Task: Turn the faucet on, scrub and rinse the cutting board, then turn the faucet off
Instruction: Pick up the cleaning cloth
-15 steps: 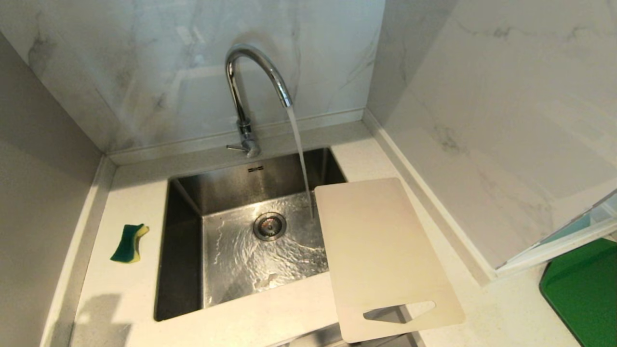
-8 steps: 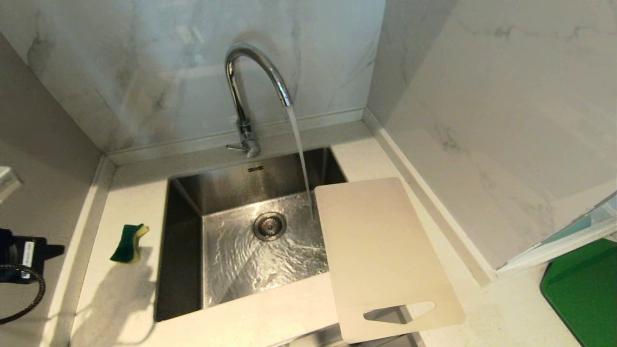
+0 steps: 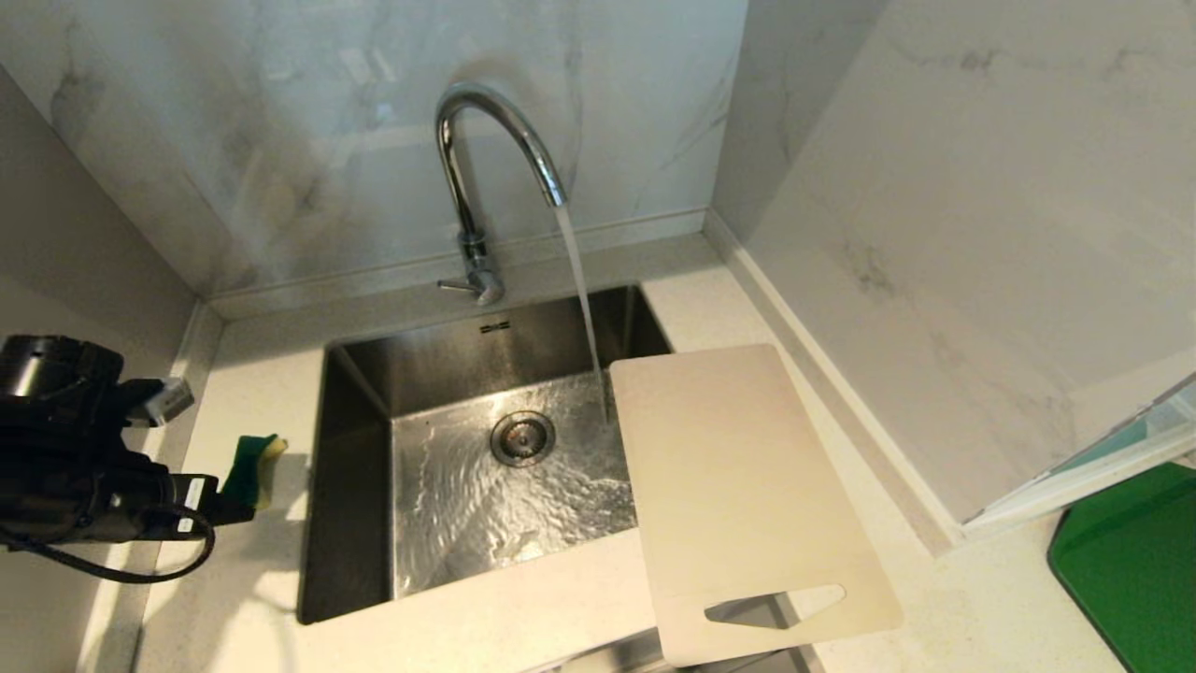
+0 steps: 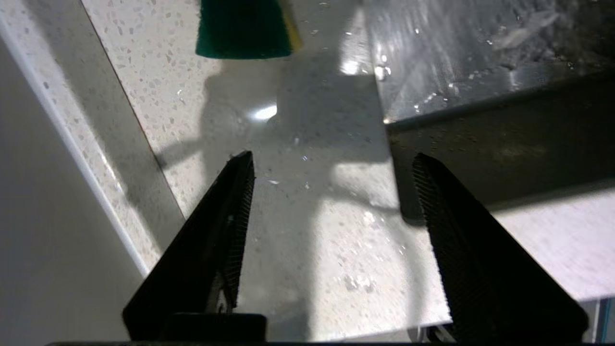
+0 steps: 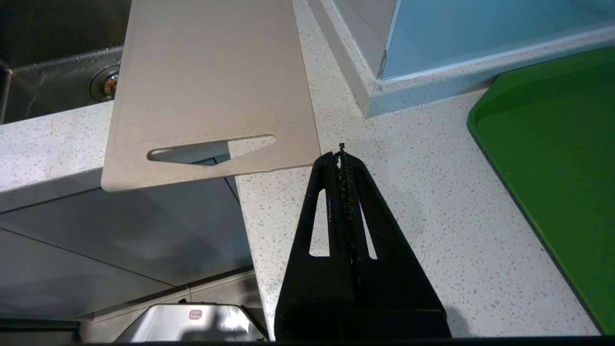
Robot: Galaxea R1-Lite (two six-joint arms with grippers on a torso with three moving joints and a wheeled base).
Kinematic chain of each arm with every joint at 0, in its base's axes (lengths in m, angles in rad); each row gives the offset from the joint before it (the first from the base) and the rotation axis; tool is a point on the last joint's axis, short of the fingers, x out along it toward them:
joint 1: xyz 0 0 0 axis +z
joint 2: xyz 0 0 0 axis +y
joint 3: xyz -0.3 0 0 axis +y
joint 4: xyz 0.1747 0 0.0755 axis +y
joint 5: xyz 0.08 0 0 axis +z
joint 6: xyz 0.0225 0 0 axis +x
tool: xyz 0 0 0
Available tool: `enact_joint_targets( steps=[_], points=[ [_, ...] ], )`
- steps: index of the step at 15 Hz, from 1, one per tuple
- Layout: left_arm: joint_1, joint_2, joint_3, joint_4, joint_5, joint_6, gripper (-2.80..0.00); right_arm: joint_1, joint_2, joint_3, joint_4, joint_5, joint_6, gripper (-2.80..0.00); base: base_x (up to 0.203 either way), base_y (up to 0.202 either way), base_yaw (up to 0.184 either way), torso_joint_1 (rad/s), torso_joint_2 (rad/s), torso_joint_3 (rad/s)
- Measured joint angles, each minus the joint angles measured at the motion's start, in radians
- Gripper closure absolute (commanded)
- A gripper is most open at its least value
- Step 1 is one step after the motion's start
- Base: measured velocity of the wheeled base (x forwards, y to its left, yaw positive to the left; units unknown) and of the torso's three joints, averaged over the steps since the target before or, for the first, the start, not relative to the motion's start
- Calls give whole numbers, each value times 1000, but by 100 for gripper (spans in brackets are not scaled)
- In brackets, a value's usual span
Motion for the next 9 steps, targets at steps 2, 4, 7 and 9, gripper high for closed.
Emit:
enact_joint_targets(
  steps=[2, 4, 7, 9],
  points=[
    [27, 72, -14, -30, -4, 3, -280, 0, 0, 0, 0, 0, 0, 0, 0, 0, 0, 0, 0, 0],
    [49, 129, -48, -36, -4, 4, -280, 0, 0, 0, 0, 0, 1, 0, 0, 0, 0, 0, 0, 0],
    [67, 201, -105, -48, -20, 3, -280, 0, 0, 0, 1, 1, 1, 0, 0, 0, 0, 0, 0, 0],
    [70, 237, -135, -48, -21, 3, -280, 0, 0, -1, 0, 0, 0, 0, 0, 0, 0, 0, 0, 0]
  ],
)
